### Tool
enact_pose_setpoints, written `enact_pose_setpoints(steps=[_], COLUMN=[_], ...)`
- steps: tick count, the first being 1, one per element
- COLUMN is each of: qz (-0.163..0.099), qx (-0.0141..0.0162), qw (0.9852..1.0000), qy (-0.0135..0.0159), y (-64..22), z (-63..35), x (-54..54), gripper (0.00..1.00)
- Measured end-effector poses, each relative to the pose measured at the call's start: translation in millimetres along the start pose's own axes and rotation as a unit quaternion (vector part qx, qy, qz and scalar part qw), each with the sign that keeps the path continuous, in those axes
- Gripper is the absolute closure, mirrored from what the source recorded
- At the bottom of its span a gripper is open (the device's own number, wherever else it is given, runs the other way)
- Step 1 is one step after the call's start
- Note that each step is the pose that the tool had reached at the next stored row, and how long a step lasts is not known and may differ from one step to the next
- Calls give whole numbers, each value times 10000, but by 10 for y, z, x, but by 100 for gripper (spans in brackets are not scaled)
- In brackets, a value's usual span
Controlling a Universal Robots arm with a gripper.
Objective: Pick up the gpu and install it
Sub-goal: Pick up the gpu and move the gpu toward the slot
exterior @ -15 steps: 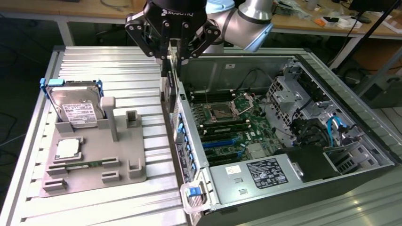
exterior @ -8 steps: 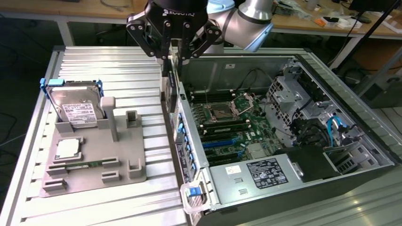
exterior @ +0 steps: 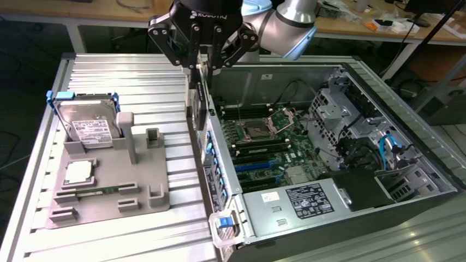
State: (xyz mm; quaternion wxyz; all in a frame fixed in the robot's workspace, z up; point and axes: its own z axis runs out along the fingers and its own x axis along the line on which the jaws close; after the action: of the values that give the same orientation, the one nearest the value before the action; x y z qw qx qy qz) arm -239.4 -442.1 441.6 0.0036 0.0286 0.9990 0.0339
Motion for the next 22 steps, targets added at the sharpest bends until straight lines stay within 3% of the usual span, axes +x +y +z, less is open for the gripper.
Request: enact_pose_setpoints(steps=[12, 22], qz=[0, 1], qx=[0, 0], qw=[10000, 10000], qy=[8, 10], y=[2, 8], z=[-3, -2], x=[-33, -133], gripper=[73, 73])
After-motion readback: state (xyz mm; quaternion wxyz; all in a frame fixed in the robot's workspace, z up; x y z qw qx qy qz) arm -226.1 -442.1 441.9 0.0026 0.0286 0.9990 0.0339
